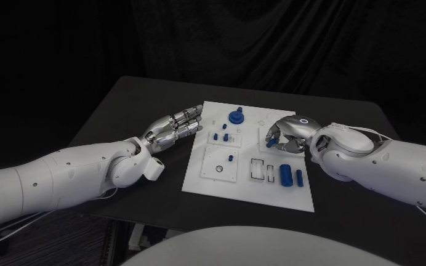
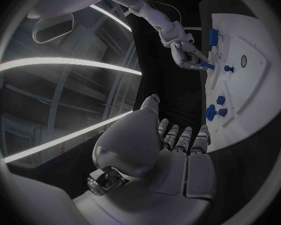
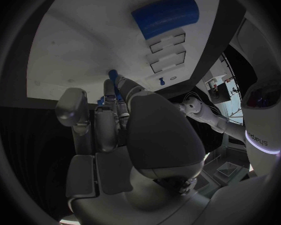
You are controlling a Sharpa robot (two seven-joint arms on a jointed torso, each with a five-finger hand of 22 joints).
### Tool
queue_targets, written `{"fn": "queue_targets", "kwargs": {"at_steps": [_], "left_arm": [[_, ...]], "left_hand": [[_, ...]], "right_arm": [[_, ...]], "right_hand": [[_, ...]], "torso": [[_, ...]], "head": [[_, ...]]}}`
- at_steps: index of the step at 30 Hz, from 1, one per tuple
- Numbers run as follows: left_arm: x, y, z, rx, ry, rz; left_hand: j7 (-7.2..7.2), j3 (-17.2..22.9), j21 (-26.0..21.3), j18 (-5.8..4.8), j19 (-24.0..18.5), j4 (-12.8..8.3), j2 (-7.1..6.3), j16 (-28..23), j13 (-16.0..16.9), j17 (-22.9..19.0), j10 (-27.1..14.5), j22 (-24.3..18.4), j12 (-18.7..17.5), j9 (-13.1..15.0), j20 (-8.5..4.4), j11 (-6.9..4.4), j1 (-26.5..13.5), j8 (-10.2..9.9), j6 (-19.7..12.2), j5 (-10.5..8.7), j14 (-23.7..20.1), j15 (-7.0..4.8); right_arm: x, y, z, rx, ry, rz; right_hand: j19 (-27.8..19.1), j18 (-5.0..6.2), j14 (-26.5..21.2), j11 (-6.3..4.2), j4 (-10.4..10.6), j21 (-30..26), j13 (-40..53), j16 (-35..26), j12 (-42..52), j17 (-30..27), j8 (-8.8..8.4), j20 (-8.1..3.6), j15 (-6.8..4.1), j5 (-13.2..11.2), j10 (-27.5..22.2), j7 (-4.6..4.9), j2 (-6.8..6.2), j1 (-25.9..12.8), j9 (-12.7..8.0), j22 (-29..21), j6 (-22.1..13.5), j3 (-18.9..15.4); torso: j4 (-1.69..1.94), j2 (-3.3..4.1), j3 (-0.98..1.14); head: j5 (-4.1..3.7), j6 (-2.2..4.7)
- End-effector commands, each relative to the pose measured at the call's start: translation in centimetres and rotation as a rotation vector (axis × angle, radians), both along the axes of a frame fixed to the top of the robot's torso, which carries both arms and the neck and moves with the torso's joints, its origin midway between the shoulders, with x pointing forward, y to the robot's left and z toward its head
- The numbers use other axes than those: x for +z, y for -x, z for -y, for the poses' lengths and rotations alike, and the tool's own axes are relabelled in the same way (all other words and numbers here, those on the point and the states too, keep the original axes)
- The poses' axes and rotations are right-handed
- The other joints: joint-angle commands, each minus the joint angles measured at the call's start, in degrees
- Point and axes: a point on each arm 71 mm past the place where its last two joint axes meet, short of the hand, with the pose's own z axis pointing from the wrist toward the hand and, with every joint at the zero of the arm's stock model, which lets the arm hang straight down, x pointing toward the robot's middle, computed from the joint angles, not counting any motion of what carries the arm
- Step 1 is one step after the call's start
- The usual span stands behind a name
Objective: Assemble the parts on the task board
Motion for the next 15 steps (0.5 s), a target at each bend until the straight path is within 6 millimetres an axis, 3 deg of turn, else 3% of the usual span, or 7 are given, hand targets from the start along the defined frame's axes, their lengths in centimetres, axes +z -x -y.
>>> {"fn": "queue_targets", "kwargs": {"at_steps": [1, 4, 5, 9, 15], "left_arm": [[0.0, 0.1, 0.2, -0.007, 0.019, -0.001], [0.0, 0.0, 0.1, -0.004, 0.016, -0.001], [0.0, 0.0, 0.1, -0.003, 0.015, -0.002], [0.0, 0.0, 0.2, -0.003, 0.014, -0.002], [0.0, 0.0, 0.3, -0.004, 0.015, -0.001]], "left_hand": [[0.25, 0.27, -0.24, 0.23, -0.35, 0.05, 0.18, 0.3, 0.01, 0.04, -0.08, -0.07, 0.26, 0.06, -0.02, 0.17, -0.54, 0.17, -0.07, 0.15, -0.11, 0.49], [0.33, 0.16, 0.69, 0.65, 1.04, 0.22, 0.14, 0.31, 0.02, 0.05, -0.05, 0.61, 0.31, 0.07, 0.1, 0.18, -0.88, 0.19, 0.04, -0.11, -0.09, 0.49], [0.3, 0.12, -0.18, 0.24, -0.24, 0.22, 0.1, 0.31, 0.02, 0.05, -0.04, -0.04, 0.31, 0.07, -0.02, 0.15, -0.94, 0.19, 0.06, -0.17, -0.09, 0.48], [0.3, 0.12, -0.18, 0.24, -0.24, 0.22, 0.1, 0.31, 0.02, 0.05, -0.04, -0.04, 0.31, 0.07, -0.02, 0.15, -0.94, 0.19, 0.06, -0.17, -0.09, 0.48], [0.35, 0.17, -0.41, 0.15, -0.64, 0.09, 0.11, 0.29, 0.02, 0.04, -0.02, -0.22, 0.34, 0.07, -0.13, 0.24, -0.83, 0.2, 0.1, -0.38, -0.12, 0.45]], "right_arm": [[1.6, 0.0, -0.3, 0.002, -0.04, 0.054], [3.1, 0.2, -0.7, 0.017, -0.054, 0.068], [3.8, 0.5, -1.0, 0.028, -0.06, 0.074], [5.5, 1.5, -2.1, 0.072, -0.064, 0.079], [6.5, 3.9, -5.2, 0.189, -0.05, 0.069]], "right_hand": [[-0.09, -0.92, 0.8, 0.04, -0.46, 0.13, 0.04, -0.02, -0.56, -0.12, 0.6, -0.47, -0.31, -0.32, -0.21, 0.28, 0.1, 0.82, 2.47, 7.53, 0.7, 0.12], [-0.12, -0.92, 0.84, 0.09, -0.54, 0.13, 0.06, 0.01, -0.83, -0.02, 0.67, -0.45, -0.27, -0.68, -0.19, 0.31, 0.12, 0.81, 2.7, 7.52, 0.76, 0.27], [-0.12, -0.92, 0.83, 0.11, -0.54, 0.15, 0.05, -0.02, -0.92, -0.06, 0.69, -0.44, -0.26, -0.74, -0.21, 0.32, 0.12, 0.78, 2.76, 7.53, 0.77, 0.3], [-0.23, -0.88, 0.81, 0.21, -0.51, -0.1, -0.04, -0.09, -1.48, -0.14, 0.8, -0.4, -0.19, -0.95, -0.39, 0.34, 0.08, 0.56, 3.1, 7.45, 0.85, 0.43], [-0.36, -0.83, 0.81, 0.37, -0.39, -0.36, -0.27, -0.16, -2.58, -0.18, 0.76, -0.28, -0.04, -1.25, -0.62, 0.37, -0.11, 0.07, 3.61, 7.37, 0.64, 0.59]], "torso": [[-0.03, 0.0, 0.0], [0.0, 0.0, 0.01], [-0.01, -0.02, 0.0], [0.03, -0.06, -0.01], [-0.03, 0.01, 0.0]], "head": [[0.27, 0.0], [0.46, 0.0], [0.63, 0.0], [1.15, 0.0], [1.99, 0.0]]}}
